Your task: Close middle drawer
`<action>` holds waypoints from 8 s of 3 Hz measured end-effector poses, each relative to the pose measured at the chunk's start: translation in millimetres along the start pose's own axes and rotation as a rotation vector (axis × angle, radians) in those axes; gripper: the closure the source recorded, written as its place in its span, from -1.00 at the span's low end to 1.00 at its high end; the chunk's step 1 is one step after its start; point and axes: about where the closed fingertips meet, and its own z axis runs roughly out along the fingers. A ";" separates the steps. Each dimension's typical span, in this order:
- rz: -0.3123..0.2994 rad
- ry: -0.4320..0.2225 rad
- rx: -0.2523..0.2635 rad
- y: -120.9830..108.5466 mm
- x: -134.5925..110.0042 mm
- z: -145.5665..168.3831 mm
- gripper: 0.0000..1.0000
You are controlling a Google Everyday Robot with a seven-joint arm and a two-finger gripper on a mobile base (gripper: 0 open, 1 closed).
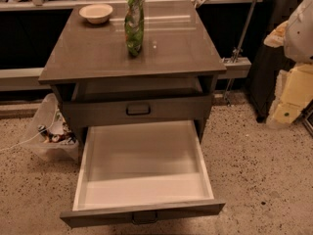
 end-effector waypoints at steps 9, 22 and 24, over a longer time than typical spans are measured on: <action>0.229 -0.065 -0.150 54.6 81.4 136.2 -1.00; 0.515 -0.054 -0.523 167.8 137.5 309.9 1.00; 0.525 -0.038 -0.548 176.4 138.2 322.0 1.00</action>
Offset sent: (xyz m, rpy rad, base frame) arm 0.0022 -0.0044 -0.0321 0.1080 -0.0046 -0.0518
